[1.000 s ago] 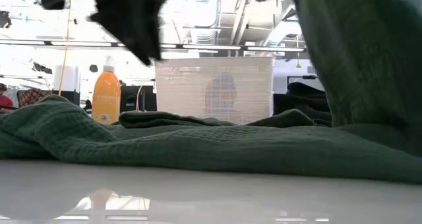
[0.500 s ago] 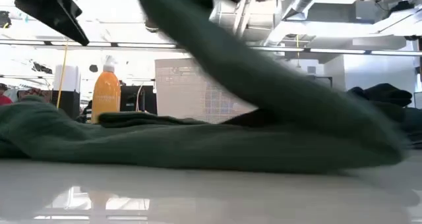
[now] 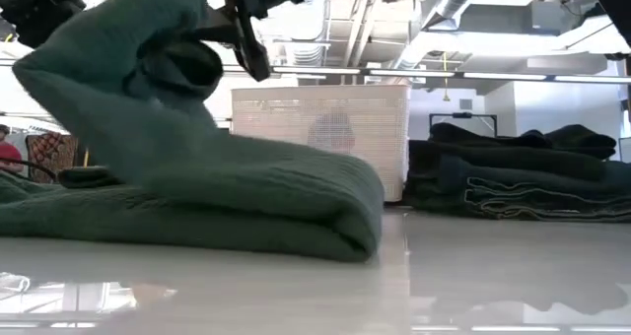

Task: Fold laundry
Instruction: Fold the green polo shirt

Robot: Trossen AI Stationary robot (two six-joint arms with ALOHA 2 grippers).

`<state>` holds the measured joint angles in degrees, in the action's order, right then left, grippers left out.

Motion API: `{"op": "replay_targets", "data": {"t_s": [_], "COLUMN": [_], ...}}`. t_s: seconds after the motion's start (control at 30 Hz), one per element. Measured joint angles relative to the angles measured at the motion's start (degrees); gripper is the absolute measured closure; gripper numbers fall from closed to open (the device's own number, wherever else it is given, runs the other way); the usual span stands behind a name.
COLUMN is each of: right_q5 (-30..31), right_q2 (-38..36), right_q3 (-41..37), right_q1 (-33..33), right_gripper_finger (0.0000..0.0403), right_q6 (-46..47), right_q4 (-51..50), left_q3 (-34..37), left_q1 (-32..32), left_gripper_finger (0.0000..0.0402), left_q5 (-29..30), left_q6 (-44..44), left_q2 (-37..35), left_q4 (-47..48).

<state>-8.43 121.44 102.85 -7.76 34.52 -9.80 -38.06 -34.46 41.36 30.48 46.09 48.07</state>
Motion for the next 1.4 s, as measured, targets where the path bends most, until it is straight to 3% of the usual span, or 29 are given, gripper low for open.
{"op": "replay_targets", "data": {"t_s": [0.23,0.4,0.5,0.53,0.63,0.9,1.03,1.17,1.4], "right_q5": [-4.8,-3.7,8.1,13.9,22.3,30.9,38.3,43.6,44.1], "right_q2": [-3.5,-8.4,-11.0,-11.6,-12.8,-16.1,-19.1,-19.3,-19.2], "right_q3": [0.0,0.1,0.1,0.1,-2.2,-22.6,-33.0,-40.5,-47.2], "right_q1": [1.6,-0.3,-5.5,-7.7,-13.5,-21.4,-24.1,-25.3,-23.4], "right_gripper_finger": [0.0180,0.0154,0.0156,0.0158,0.0160,0.0160,0.0154,0.0150,0.0146], "right_q6": [4.2,3.2,1.8,3.2,12.3,37.6,48.4,52.7,50.2], "right_q4": [-2.1,-16.1,-29.1,-33.5,-40.7,-29.3,-16.5,-4.0,10.5], "left_q3": [-0.6,-4.0,-4.5,-4.4,-3.5,0.7,0.7,0.8,0.8], "left_q1": [0.0,0.0,0.0,0.0,0.0,0.0,0.0,0.3,0.8], "left_gripper_finger": [0.0290,0.0290,0.0290,0.0290,0.0290,0.0290,0.0290,0.0290,0.0290], "left_q5": [0.1,-1.7,-5.8,-7.5,-11.0,-16.5,-15.0,-13.7,-13.9], "left_q6": [-2.8,-2.5,-0.3,0.8,4.8,4.7,3.7,3.7,4.6], "left_q2": [0.0,0.0,0.0,0.2,1.7,10.5,15.9,19.6,20.9], "left_q4": [0.8,1.7,1.2,1.2,1.3,-11.5,-11.4,-11.4,-11.6]}}
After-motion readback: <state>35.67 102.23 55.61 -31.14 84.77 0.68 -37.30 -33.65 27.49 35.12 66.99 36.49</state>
